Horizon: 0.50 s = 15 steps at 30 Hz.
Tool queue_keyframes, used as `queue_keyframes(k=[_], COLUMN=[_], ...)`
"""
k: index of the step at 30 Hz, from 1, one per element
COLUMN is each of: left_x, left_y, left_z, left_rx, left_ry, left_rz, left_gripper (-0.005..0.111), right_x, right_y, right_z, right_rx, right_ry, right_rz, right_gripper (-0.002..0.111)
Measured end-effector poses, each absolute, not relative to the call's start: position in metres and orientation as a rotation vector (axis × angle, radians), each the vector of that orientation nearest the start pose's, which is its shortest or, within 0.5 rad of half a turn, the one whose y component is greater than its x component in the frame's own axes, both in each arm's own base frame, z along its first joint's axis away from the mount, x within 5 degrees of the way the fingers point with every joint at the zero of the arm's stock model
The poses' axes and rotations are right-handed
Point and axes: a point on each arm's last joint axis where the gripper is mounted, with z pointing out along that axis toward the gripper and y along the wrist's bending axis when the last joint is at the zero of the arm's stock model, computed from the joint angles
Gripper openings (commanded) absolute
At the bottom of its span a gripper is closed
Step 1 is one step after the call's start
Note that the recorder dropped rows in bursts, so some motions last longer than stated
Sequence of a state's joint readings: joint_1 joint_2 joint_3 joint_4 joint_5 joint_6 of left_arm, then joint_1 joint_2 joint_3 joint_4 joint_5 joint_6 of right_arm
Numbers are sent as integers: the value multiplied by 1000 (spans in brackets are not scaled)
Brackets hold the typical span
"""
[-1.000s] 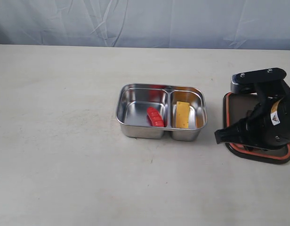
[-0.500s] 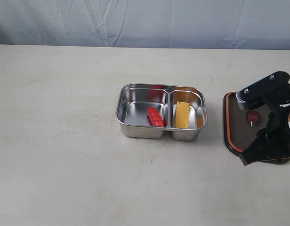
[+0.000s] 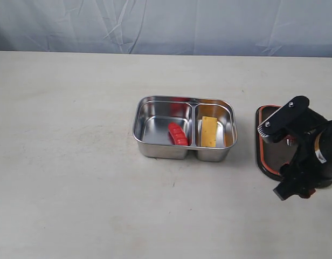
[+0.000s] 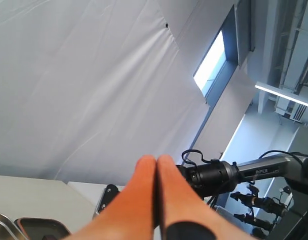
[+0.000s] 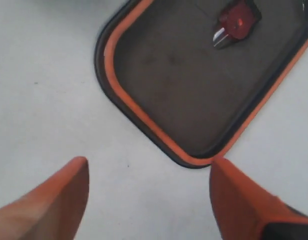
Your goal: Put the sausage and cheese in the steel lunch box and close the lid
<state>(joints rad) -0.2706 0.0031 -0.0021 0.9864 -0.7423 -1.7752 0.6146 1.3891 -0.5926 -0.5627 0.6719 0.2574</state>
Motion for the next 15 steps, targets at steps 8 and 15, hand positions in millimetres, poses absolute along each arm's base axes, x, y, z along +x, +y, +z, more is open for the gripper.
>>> queue_keyframes(k=[8,15], left_x=[15,15], left_y=[-58,-59], left_z=[244,243], left_rx=[226,248], left_ry=[1220,1232], left_rz=[-1350,-1330], left_gripper=[0,0], right_x=[206,223], right_y=[108,116], right_z=[145,125], right_rx=[-1179,-1280], right_ry=[2630,2635], right_rz=[-449,-531], right_gripper=[61,61])
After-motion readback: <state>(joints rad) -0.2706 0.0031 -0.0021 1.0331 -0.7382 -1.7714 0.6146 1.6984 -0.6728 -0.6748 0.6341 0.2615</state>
